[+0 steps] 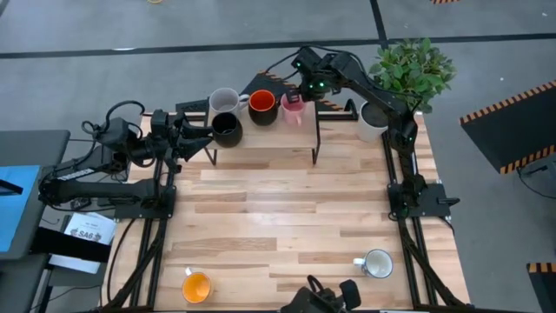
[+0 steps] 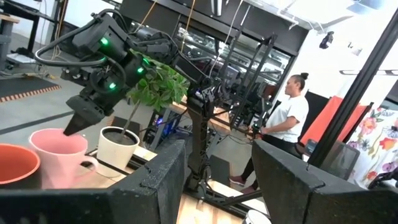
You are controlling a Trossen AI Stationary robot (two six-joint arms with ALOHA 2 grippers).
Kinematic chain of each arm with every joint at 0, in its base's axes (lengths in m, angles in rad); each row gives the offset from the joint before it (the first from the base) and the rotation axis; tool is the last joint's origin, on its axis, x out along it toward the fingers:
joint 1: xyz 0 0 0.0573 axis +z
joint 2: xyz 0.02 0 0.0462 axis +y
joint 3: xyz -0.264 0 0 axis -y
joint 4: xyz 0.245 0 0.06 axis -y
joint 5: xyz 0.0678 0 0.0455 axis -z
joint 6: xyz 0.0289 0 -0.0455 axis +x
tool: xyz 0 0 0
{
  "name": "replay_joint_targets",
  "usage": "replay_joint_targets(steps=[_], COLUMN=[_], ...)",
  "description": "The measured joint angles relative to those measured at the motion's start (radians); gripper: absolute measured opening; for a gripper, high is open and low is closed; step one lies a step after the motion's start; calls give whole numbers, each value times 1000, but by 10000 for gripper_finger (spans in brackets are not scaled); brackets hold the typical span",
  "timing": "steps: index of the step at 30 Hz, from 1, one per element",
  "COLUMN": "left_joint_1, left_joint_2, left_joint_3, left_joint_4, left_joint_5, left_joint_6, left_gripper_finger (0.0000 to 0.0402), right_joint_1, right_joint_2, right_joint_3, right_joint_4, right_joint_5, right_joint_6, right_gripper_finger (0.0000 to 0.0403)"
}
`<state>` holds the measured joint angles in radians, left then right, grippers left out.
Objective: Place coffee mugs
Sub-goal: Put the pink cup on the shelf, then put the white and blue cup on the shelf
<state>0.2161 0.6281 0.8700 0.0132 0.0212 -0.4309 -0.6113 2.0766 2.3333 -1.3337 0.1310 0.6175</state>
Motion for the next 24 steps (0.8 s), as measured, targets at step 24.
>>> replay_joint_targets(steps=[24], left_joint_1=[0], left_joint_2=[0], left_joint_3=[0], left_joint_4=[0], left_joint_5=[0], left_joint_6=[0], left_gripper_finger=[171], right_joint_1=[-3], right_joint_2=[-10], right_joint_3=[0], right_joint_4=[-1], right_joint_5=[5], right_joint_6=[-96], right_gripper_finger=[219])
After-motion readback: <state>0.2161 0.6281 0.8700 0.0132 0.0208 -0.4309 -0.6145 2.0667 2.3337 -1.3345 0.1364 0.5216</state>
